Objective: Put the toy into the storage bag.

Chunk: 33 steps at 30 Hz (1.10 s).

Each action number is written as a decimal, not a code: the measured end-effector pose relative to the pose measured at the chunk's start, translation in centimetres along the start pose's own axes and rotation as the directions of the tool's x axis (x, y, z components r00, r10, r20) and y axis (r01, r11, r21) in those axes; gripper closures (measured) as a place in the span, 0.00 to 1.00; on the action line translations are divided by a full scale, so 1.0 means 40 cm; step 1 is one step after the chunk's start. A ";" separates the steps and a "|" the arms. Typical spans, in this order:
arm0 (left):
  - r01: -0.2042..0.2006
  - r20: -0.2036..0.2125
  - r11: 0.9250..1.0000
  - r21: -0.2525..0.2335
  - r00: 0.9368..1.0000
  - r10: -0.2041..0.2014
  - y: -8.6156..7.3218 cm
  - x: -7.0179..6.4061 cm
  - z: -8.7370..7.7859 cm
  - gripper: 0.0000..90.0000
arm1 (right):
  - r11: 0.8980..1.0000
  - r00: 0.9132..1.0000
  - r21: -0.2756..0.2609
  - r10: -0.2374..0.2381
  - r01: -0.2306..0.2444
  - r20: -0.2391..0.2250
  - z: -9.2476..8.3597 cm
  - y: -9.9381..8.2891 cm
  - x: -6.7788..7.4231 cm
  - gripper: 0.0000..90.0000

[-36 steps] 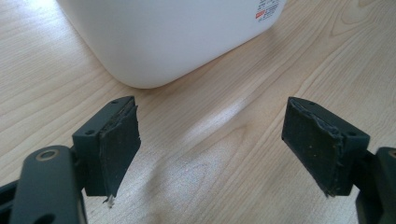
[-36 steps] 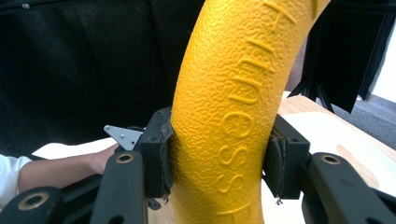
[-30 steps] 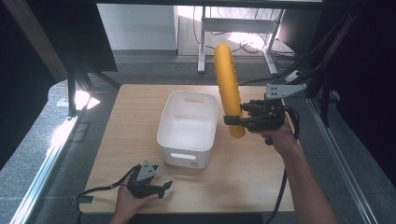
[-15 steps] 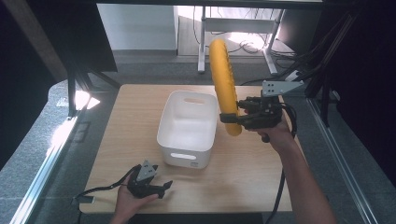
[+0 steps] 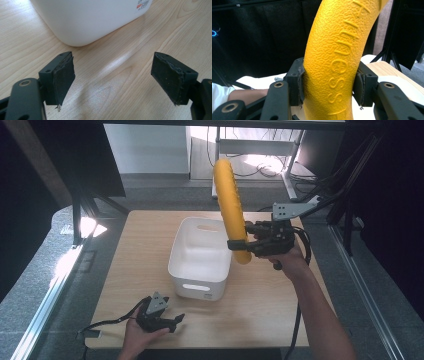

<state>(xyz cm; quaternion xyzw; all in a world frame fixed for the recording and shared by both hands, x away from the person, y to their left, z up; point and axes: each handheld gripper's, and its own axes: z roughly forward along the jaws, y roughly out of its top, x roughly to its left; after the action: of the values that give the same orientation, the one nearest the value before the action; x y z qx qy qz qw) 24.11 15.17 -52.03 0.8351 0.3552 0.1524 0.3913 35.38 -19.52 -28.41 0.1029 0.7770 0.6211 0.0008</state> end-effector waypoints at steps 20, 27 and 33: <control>-0.003 -0.001 1.000 0.004 1.000 0.003 0.000 0.000 0.000 0.21 | 1.000 0.999 0.011 -0.011 0.011 -0.037 0.043 0.009 -0.007 0.56; -0.002 -0.002 1.000 0.003 1.000 0.002 0.000 0.000 0.000 0.21 | 1.000 0.999 0.017 -0.009 0.009 -0.048 0.053 0.009 -0.008 0.56; -0.005 -0.004 1.000 0.005 1.000 0.005 0.000 0.001 -0.001 0.21 | 1.000 0.998 0.022 -0.010 0.011 -0.057 0.062 0.010 -0.009 0.56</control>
<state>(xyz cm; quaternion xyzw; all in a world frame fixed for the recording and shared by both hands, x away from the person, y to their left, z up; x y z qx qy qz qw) 24.10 15.21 -52.01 0.8366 0.3544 0.1541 0.3883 36.12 -17.12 -28.66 0.0810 0.7840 0.6152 -0.0194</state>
